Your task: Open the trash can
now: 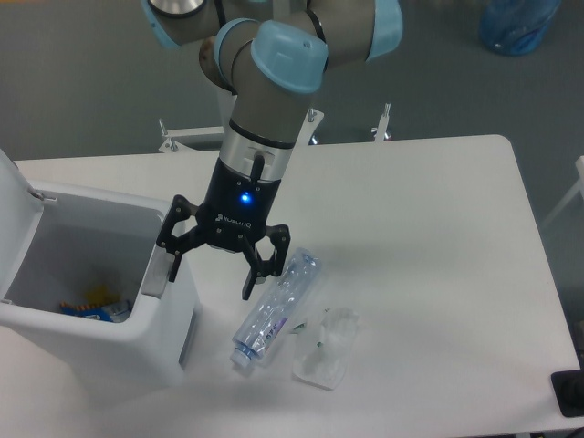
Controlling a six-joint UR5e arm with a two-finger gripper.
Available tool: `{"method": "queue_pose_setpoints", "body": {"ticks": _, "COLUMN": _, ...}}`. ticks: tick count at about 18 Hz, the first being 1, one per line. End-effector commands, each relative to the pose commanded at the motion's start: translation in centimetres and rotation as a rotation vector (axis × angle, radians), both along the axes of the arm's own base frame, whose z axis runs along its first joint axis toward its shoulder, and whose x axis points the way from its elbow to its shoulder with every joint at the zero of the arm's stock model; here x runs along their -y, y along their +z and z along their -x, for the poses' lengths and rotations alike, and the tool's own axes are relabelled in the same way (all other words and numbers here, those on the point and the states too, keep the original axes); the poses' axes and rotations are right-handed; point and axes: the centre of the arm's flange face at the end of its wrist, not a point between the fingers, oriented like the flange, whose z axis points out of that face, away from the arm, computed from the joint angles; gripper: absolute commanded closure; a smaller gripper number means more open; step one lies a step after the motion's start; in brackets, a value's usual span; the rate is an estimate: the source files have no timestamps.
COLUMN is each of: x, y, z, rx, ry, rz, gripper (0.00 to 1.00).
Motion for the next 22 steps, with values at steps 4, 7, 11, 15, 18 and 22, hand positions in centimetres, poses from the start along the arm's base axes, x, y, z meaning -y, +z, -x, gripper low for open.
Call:
{"method": "queue_pose_setpoints", "body": {"ticks": 4, "x": 2.8, "y": 0.8, "z": 5.4, "rx": -0.034, "ry": 0.070, "rz": -0.012, "gripper": 0.00}}
{"method": "queue_pose_setpoints", "body": {"ticks": 7, "x": 2.9, "y": -0.7, "z": 8.5, "rx": -0.088, "ry": 0.026, "rz": 0.002, "gripper": 0.00}}
{"method": "queue_pose_setpoints", "body": {"ticks": 11, "x": 5.1, "y": -3.6, "z": 13.5, "rx": -0.219, "ry": 0.007, "rz": 0.115, "gripper": 0.00}}
{"method": "queue_pose_setpoints", "body": {"ticks": 15, "x": 5.5, "y": -6.0, "z": 15.0, "rx": -0.357, "ry": -0.115, "rz": 0.216, "gripper": 0.00}}
{"method": "queue_pose_setpoints", "body": {"ticks": 18, "x": 5.8, "y": -7.6, "z": 17.3, "rx": -0.402, "ry": -0.132, "rz": 0.270, "gripper": 0.00}}
{"method": "queue_pose_setpoints", "body": {"ticks": 22, "x": 6.6, "y": -9.6, "z": 19.5, "rx": -0.542, "ry": -0.259, "rz": 0.469, "gripper": 0.00}}
